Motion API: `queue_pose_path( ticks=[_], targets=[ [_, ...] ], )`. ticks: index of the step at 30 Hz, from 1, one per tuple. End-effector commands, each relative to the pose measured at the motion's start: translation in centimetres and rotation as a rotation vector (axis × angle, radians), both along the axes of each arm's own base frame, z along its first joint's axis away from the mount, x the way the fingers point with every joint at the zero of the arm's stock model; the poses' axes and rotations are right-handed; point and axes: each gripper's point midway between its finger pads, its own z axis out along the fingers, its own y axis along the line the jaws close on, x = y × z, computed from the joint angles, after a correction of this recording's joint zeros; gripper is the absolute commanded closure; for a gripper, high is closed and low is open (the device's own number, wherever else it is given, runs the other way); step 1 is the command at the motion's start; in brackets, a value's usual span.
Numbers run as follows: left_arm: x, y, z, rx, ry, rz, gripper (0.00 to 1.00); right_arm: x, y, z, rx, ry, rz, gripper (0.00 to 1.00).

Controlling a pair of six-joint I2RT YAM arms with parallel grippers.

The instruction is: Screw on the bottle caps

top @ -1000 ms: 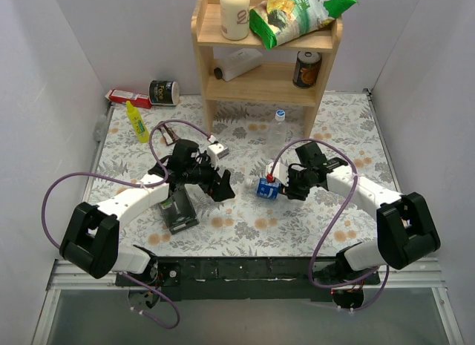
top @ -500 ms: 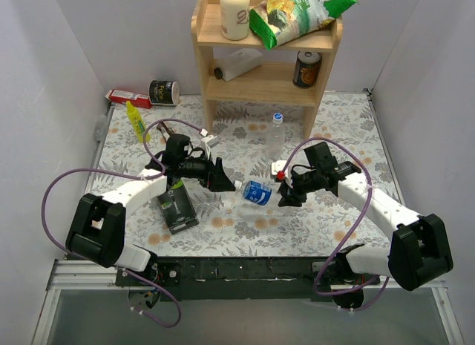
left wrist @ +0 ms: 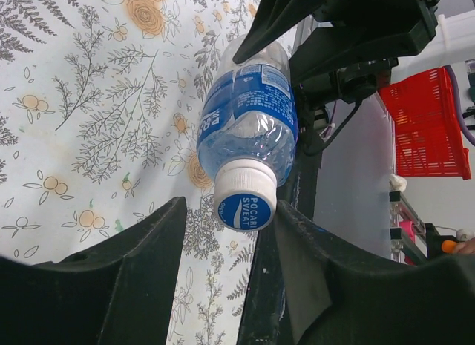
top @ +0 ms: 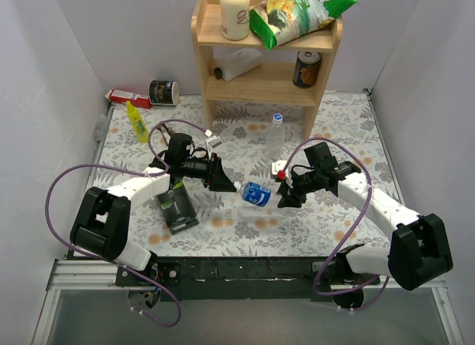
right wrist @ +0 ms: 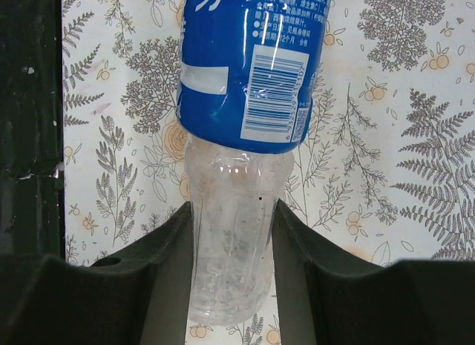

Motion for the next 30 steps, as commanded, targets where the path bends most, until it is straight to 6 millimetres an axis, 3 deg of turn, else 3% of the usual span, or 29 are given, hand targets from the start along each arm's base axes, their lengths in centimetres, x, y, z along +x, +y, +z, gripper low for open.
queue_pose_path(
  ticks=[1, 9, 12, 16, 17, 18, 19, 20, 21, 22, 24, 25, 28, 30],
  targets=[
    [0.1, -0.4, 1.4, -0.043, -0.053, -0.050, 0.52, 0.2, 0.8, 0.9, 0.047, 0.004, 0.007, 0.77],
    [0.6, -1.0, 1.8, -0.068, -0.088, -0.083, 0.58, 0.8, 1.2, 0.5, 0.038, 0.004, -0.003, 0.78],
    [0.7, -1.1, 1.7, -0.067, -0.093, -0.085, 0.72, 1.0, 1.1, 0.2, 0.029, 0.001, -0.006, 0.78],
    [1.1, -1.1, 2.1, -0.066, -0.112, -0.081, 0.78, 1.0, 1.0, -0.2, 0.020, -0.004, -0.004, 0.76],
    [1.3, -1.1, 2.2, -0.064, -0.127, -0.083, 0.88, 0.9, 1.0, -0.4, 0.017, 0.006, -0.004, 0.72],
    [2.0, -1.3, 3.1, -0.055, -0.156, -0.076, 0.94, 0.9, 1.0, -0.4, 0.014, 0.008, -0.006, 0.56],
    [1.9, -0.9, 2.7, -0.016, -0.169, -0.090, 1.00, 1.0, 0.9, -0.3, 0.009, -0.001, -0.011, 0.48],
    [2.2, -0.8, 2.7, 0.009, -0.186, -0.100, 1.00, 1.2, 0.6, -0.2, -0.009, -0.005, -0.031, 0.16],
    [2.9, -0.6, 2.7, 0.055, -0.210, -0.097, 1.00, 1.5, 0.5, 0.4, -0.014, -0.024, -0.038, 0.10],
    [2.7, -0.1, 3.5, 0.117, -0.170, -0.118, 1.00, 1.4, 0.2, 1.0, -0.020, -0.046, -0.036, 0.09],
    [3.7, 0.6, 2.6, 0.212, -0.205, -0.179, 1.00, 0.8, -0.7, 1.3, -0.041, -0.052, -0.028, 0.09],
    [3.8, 1.5, 3.7, 0.294, -0.187, -0.184, 1.00, 0.4, -1.0, 1.8, -0.035, -0.069, -0.030, 0.09],
    [4.6, 3.6, 3.1, 0.459, -0.197, -0.194, 1.00, -0.5, -2.3, 1.1, -0.037, -0.068, -0.069, 0.09],
    [6.1, 4.1, 4.5, 0.511, -0.262, -0.183, 1.00, -0.1, -2.9, 0.4, -0.033, -0.073, -0.118, 0.08]
  ],
)
